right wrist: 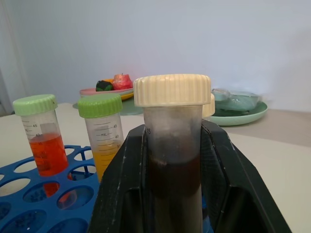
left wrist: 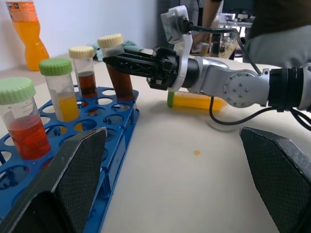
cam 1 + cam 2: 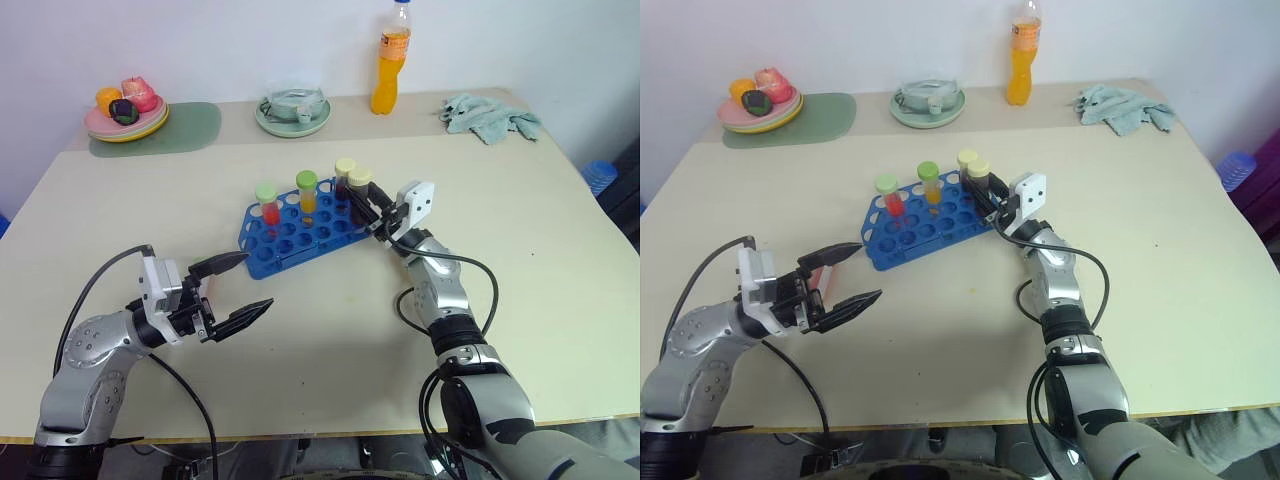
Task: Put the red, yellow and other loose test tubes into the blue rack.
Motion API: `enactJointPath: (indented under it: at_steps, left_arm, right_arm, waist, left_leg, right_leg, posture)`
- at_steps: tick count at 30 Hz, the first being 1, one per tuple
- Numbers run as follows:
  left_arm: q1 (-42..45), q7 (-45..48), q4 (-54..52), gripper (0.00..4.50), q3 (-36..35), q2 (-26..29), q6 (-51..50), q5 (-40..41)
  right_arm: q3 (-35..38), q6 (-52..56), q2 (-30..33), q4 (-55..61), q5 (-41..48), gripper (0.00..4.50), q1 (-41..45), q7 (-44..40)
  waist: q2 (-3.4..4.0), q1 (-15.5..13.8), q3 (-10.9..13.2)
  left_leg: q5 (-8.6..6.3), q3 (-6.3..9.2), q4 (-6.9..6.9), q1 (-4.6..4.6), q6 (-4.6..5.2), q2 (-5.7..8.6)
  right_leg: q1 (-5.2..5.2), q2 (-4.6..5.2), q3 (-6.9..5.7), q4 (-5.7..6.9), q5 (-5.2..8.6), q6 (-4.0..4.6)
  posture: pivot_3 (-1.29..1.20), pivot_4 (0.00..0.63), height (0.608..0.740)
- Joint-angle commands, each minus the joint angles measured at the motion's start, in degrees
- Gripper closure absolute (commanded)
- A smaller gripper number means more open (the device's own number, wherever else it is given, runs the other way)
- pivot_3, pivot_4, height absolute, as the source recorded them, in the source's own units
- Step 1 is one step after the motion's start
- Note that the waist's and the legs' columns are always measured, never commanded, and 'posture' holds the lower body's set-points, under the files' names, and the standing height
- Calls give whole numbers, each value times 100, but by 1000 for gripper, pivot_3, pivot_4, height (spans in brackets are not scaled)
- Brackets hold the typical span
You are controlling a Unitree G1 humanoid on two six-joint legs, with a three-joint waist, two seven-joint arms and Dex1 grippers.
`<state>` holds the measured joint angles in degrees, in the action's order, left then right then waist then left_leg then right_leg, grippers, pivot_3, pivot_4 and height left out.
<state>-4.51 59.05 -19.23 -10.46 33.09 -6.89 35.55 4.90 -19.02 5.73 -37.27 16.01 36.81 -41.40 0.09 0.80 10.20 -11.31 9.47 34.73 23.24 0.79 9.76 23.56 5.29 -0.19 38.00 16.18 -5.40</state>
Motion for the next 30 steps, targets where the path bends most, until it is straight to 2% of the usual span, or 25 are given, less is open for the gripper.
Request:
enactJointPath:
  at_steps: [1,2,6,7,15,22,29,30]
  left_arm:
    - [-28,-21,-195,0,-96,8,108,28]
    - [-27,-25,-194,0,-90,7,111,25]
    - [14,-41,-172,0,-34,-17,115,11]
    - [27,-41,-166,0,-22,-21,116,11]
    - [184,-14,-56,0,114,-82,131,-22]
    - [403,68,135,0,292,-201,167,-94]
    - [491,125,232,0,403,-283,217,-145]
    - [497,139,242,0,414,-273,219,-145]
  right_arm:
    - [-34,29,-53,51,86,2676,-75,-170]
    - [-47,-7,-38,56,62,2362,-72,-173]
    - [-137,-218,75,225,-170,279,-82,-57]
    - [-159,-217,108,299,-214,23,-92,-34]
    - [-174,215,583,1259,-393,23,-171,275]
    - [-104,645,1287,2192,-522,23,-183,434]
    - [40,1620,1943,2942,-358,23,-487,319]
    - [70,2055,2106,3191,-248,23,-599,275]
  waist:
    - [0,0,0]
    - [0,0,0]
    - [1,-4,1]
    - [1,-6,1]
    - [1,-20,2]
    - [1,-19,3]
    - [-1,-32,4]
    - [-2,-37,5]
  left_leg:
    - [0,0,0,0,0,-1]
    - [0,0,-1,0,0,-2]
    - [1,0,-6,1,-1,-3]
    - [1,0,-5,1,-1,-3]
    - [0,-3,-2,6,-2,-3]
    - [5,-6,-6,16,3,-4]
    - [6,-6,-6,19,8,-4]
    - [5,-7,-6,20,9,-5]
  right_leg:
    - [0,-1,0,0,1,1]
    - [0,-2,0,0,1,2]
    - [1,-3,2,-1,0,1]
    - [1,-3,2,-1,0,2]
    - [9,-3,3,-2,2,7]
    - [9,-1,5,-3,3,8]
    - [7,0,5,-8,4,10]
    - [7,1,5,-9,4,10]
  posture:
    - [0,150,740]
    - [0,150,740]
    - [0,150,740]
    - [0,150,740]
    - [0,150,740]
    - [0,150,740]
    - [0,150,740]
    - [0,150,740]
